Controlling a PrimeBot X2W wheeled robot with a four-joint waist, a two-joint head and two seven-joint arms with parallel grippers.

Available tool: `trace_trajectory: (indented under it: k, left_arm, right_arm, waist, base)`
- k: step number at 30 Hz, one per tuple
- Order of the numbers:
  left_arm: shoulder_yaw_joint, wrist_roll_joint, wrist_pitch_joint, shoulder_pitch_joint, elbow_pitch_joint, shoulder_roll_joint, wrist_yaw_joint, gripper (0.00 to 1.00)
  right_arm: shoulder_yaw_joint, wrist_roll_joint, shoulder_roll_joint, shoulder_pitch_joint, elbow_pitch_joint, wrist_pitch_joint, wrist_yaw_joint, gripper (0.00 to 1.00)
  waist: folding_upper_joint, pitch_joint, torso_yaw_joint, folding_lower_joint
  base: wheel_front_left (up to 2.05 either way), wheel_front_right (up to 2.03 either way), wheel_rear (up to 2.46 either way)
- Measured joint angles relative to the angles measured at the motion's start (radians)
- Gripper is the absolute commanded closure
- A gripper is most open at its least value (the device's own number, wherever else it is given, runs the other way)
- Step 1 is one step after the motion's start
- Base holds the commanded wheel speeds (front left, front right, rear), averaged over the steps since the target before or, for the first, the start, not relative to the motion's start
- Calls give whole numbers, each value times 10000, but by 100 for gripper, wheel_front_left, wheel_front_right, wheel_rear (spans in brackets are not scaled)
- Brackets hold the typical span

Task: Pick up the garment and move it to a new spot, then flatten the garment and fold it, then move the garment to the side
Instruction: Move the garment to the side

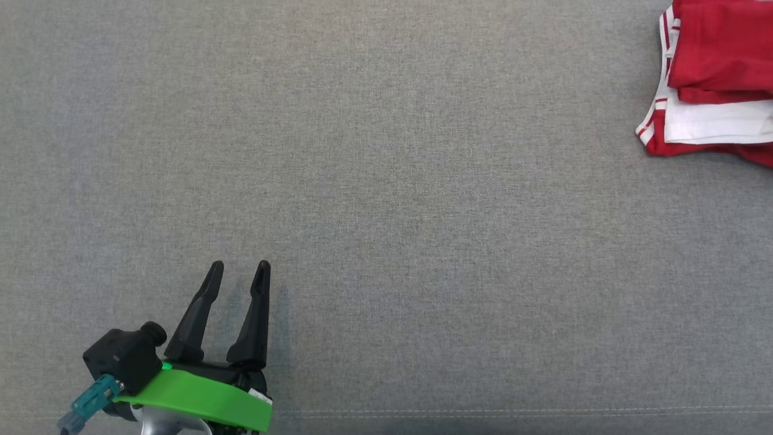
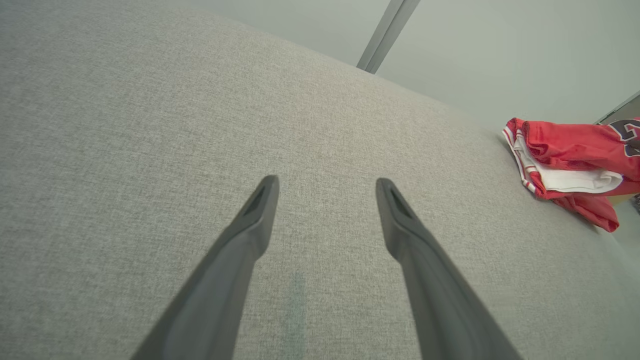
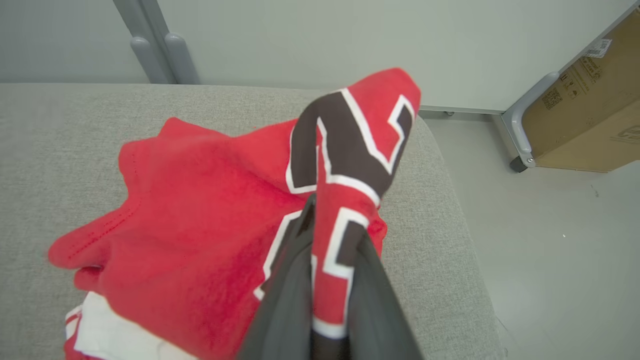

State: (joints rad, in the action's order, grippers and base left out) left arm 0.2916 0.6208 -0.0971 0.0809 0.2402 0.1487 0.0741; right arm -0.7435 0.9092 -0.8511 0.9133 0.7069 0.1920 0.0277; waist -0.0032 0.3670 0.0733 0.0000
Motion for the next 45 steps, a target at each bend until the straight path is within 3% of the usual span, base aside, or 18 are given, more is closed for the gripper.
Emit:
trace_trajectory:
  k: [5,6,10,11,12,22,34,41,45]
  left_arm:
    - [-38,-109,104,-20,247,115,71,0]
    - [-61,-111,134,-33,286,138,75,0]
    - [-186,-182,217,-41,328,247,100,0]
    - [-205,-182,221,-47,336,249,100,0]
    - [-205,-184,234,-52,347,249,100,0]
    - [-276,-253,345,-138,456,259,146,0]
    - [-203,-75,196,-434,98,63,50,0]
    - [-111,102,-182,-812,-669,-192,-209,0]
    - [-483,-169,-779,-919,-1087,-299,-119,0]
  right_arm:
    - [-69,-499,2,-41,483,-439,533,100]
    - [-67,-522,27,-61,587,-546,552,93]
    - [-54,-562,481,-171,907,-863,711,47]
    - [-54,-560,625,-221,982,-938,713,16]
    - [-52,-560,723,-254,1074,-970,732,0]
    - [153,-543,1087,-658,2013,-1664,886,0]
    - [353,-932,1379,107,1519,-3189,886,0]
    - [-174,-1605,1964,174,717,-4257,681,0]
    - [-360,-1708,2800,91,123,-4393,522,0]
  waist:
    - [0,326,-7,0]
    - [0,387,-15,0]
    - [0,565,-125,0]
    - [0,590,-169,0]
    - [0,613,-212,0]
    - [0,651,-727,0]
    - [0,-26,-1370,0]
    - [0,-938,-1706,0]
    - [0,-1588,-1853,0]
  base:
    - [0,0,0]
    - [0,0,0]
    - [0,0,0]
    - [0,0,0]
    - [0,0,0]
    - [0,0,0]
    - [0,0,0]
    - [0,0,0]
    - [0,0,0]
